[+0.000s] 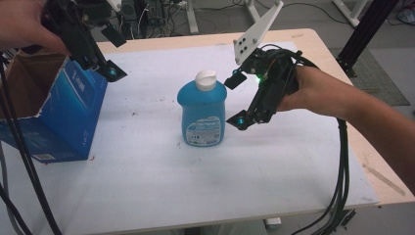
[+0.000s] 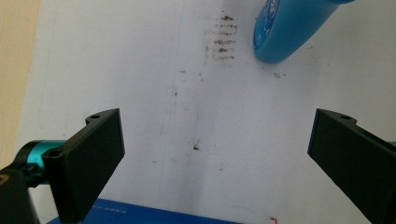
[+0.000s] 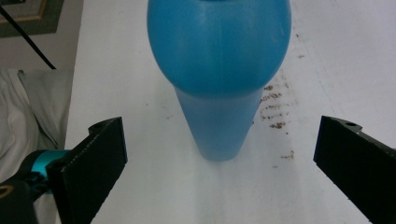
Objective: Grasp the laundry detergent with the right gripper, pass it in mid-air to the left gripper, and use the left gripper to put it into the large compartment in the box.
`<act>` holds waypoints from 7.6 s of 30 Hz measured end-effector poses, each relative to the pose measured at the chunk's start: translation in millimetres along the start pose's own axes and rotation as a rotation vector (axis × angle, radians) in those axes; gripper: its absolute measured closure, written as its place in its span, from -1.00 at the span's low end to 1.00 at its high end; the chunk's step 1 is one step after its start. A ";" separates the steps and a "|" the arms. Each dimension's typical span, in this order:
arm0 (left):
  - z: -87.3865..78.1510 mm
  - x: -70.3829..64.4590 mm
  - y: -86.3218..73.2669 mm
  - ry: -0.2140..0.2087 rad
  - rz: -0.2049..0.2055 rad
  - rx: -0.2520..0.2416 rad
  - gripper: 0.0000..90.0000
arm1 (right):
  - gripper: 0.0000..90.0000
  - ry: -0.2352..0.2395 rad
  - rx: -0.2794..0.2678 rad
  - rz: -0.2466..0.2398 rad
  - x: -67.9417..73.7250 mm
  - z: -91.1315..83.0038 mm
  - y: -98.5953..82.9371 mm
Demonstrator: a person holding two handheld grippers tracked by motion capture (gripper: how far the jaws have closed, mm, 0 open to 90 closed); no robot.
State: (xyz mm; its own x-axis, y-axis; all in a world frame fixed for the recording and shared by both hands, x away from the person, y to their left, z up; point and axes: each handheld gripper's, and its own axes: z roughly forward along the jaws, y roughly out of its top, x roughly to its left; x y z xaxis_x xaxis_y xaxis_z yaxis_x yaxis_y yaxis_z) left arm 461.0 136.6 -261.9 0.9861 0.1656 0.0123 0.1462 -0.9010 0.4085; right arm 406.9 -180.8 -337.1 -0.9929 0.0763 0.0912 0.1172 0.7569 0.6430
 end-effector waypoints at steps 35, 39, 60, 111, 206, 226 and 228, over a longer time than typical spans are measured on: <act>3.1 -1.4 -7.6 0.002 -0.015 -0.004 -0.92 | -0.96 0.024 -0.114 0.004 -9.9 41.1 -10.7; 3.8 -1.1 -7.8 0.000 -0.016 -0.003 -0.92 | -0.96 0.016 -0.145 0.003 -9.7 44.0 -11.4; 4.4 -0.5 -11.0 -0.001 -0.026 -0.001 -0.92 | -0.92 0.027 -0.232 0.016 -11.3 54.4 -20.9; 8.2 0.7 -15.5 -0.009 -0.031 -0.003 -0.92 | -0.11 0.074 -0.319 -0.052 -11.9 66.1 -25.0; 11.0 -66.3 95.2 -0.090 0.117 0.110 -0.92 | 0.03 0.008 -0.260 -0.186 4.4 39.2 57.6; 14.1 -66.6 100.9 -0.091 0.150 0.107 -0.72 | 0.03 0.021 -0.256 -0.171 4.0 41.8 57.6; 13.9 -66.3 100.7 -0.092 0.150 0.105 -0.72 | 0.03 0.022 -0.257 -0.170 3.8 42.2 57.4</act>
State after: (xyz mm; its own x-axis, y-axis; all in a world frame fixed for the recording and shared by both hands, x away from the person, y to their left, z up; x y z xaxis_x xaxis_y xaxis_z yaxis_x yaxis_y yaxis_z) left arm 411.4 29.3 -234.2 0.9998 -0.0061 -0.0194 0.0003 -0.9505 0.3106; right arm 409.0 -109.6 -332.0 -0.9984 -0.0540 -0.0194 -0.0467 0.5684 0.8214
